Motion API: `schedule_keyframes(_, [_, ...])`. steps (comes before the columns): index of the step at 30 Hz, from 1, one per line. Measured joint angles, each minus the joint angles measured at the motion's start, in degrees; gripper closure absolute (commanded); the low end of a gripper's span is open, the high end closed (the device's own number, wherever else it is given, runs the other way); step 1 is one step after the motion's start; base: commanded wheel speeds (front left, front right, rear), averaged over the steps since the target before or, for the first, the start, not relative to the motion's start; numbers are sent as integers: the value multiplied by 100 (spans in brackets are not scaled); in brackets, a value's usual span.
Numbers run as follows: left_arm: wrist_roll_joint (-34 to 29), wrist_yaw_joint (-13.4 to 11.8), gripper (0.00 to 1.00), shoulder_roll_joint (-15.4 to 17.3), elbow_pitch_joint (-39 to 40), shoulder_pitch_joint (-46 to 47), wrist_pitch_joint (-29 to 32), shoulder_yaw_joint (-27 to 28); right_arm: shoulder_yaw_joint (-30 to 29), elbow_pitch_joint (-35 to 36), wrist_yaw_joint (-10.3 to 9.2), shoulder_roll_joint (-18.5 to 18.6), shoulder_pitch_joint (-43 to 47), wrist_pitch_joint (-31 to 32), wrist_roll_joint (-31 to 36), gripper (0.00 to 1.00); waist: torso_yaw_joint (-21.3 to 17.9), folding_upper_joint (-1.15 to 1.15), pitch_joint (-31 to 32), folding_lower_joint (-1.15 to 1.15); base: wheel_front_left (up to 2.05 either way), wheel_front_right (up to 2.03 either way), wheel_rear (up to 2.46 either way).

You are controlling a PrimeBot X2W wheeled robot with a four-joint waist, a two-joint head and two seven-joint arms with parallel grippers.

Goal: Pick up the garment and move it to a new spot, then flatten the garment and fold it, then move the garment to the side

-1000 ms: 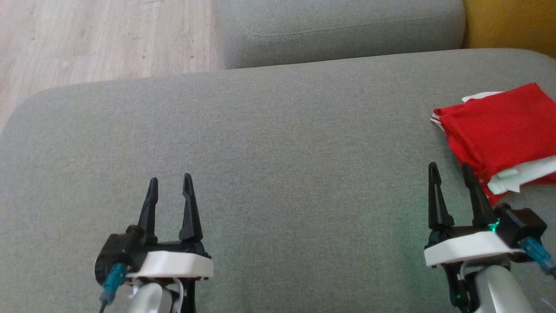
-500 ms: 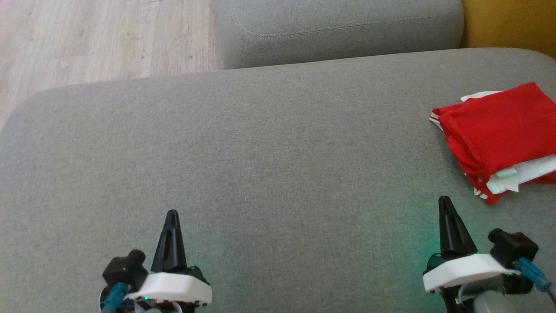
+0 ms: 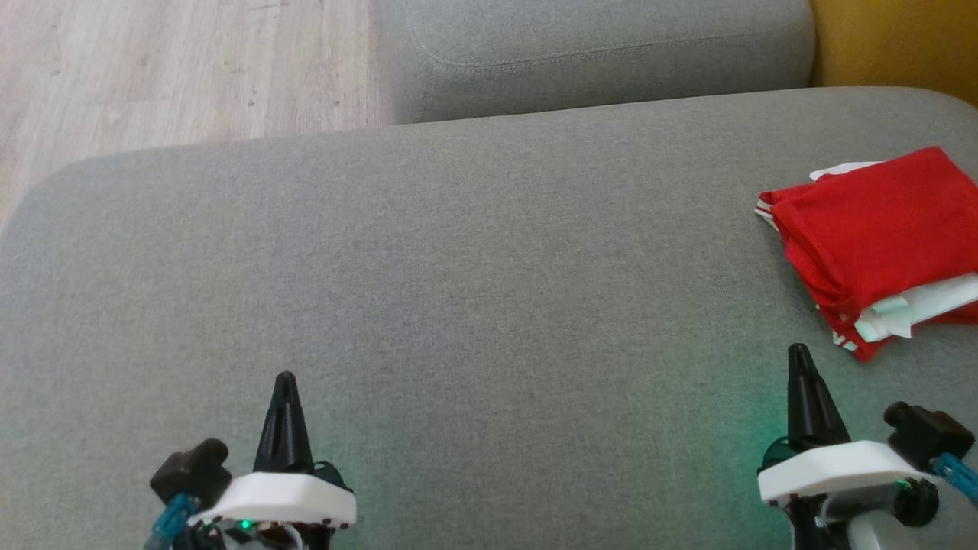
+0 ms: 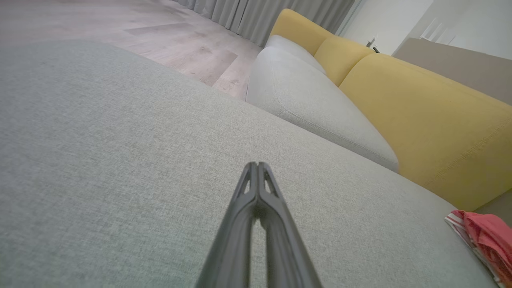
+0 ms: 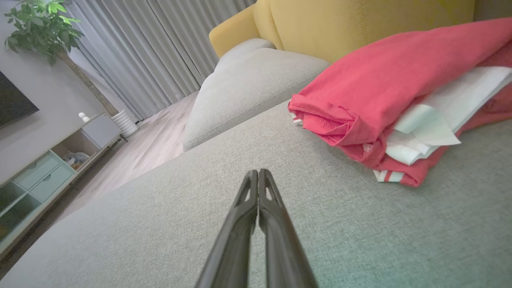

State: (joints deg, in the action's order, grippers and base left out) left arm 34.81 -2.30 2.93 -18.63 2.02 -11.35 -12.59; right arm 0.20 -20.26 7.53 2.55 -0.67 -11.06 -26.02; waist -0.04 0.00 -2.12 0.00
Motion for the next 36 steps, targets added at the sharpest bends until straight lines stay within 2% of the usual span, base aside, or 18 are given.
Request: schedule_keyframes(36, [2018, 318, 100, 3, 74, 5, 582, 541, -241, 136, 0, 1, -57, 587, -2306, 100, 1, 0, 68, 0, 0, 0, 0])
